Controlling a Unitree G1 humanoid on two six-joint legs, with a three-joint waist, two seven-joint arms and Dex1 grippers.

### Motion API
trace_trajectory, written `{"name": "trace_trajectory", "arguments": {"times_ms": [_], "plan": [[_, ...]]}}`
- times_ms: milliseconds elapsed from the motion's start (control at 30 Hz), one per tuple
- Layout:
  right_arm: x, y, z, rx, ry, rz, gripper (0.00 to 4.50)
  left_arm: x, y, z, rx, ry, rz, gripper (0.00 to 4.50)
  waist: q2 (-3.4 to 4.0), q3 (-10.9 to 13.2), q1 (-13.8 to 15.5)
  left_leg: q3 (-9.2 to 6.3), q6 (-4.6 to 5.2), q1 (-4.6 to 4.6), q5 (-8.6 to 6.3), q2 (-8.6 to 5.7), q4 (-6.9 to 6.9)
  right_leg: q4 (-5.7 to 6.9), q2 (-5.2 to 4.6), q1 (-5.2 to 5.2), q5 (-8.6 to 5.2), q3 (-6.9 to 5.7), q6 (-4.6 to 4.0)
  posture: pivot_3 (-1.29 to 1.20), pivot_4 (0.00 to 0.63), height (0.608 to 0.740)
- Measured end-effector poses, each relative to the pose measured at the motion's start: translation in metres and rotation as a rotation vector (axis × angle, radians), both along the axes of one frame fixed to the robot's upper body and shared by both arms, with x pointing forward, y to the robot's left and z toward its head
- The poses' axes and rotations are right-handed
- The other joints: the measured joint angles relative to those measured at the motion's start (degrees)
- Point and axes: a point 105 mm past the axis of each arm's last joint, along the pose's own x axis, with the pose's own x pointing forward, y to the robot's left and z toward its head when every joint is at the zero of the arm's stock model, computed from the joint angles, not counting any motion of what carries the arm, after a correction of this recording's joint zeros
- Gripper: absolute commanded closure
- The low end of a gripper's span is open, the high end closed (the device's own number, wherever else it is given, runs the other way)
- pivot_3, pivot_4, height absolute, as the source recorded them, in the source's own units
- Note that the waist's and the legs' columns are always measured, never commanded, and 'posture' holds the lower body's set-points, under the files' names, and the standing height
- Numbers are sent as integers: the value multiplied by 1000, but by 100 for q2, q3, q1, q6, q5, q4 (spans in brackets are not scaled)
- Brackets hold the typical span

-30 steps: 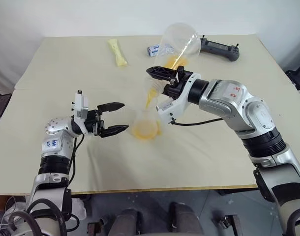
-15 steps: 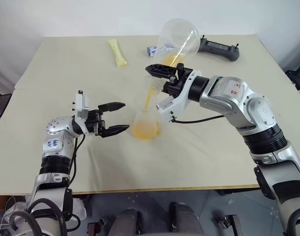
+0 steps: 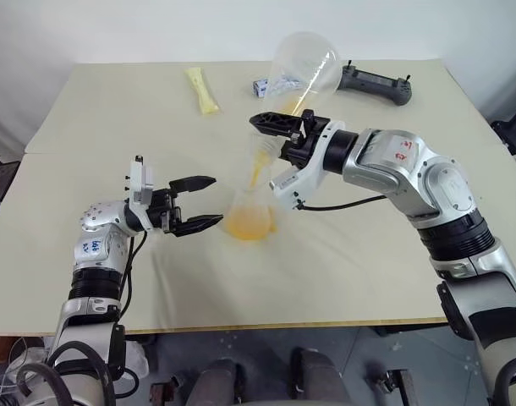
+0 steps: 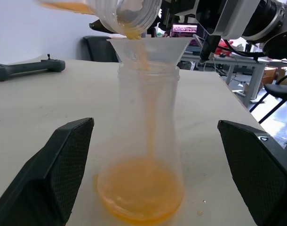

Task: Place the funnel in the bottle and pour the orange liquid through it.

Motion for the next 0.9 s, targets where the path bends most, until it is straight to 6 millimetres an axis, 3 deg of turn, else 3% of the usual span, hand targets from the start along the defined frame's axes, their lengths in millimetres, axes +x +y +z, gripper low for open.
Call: {"name": "trace_trajectory", "arguments": {"times_ms": [900], "plan": [[-4,5,-6,-55,-7,31,2040,3,-1,1,-9,-9,1,0,0,0,-3,0,0,0,0,0,0,1,0,0,0,0,0,0,150,740]]}}
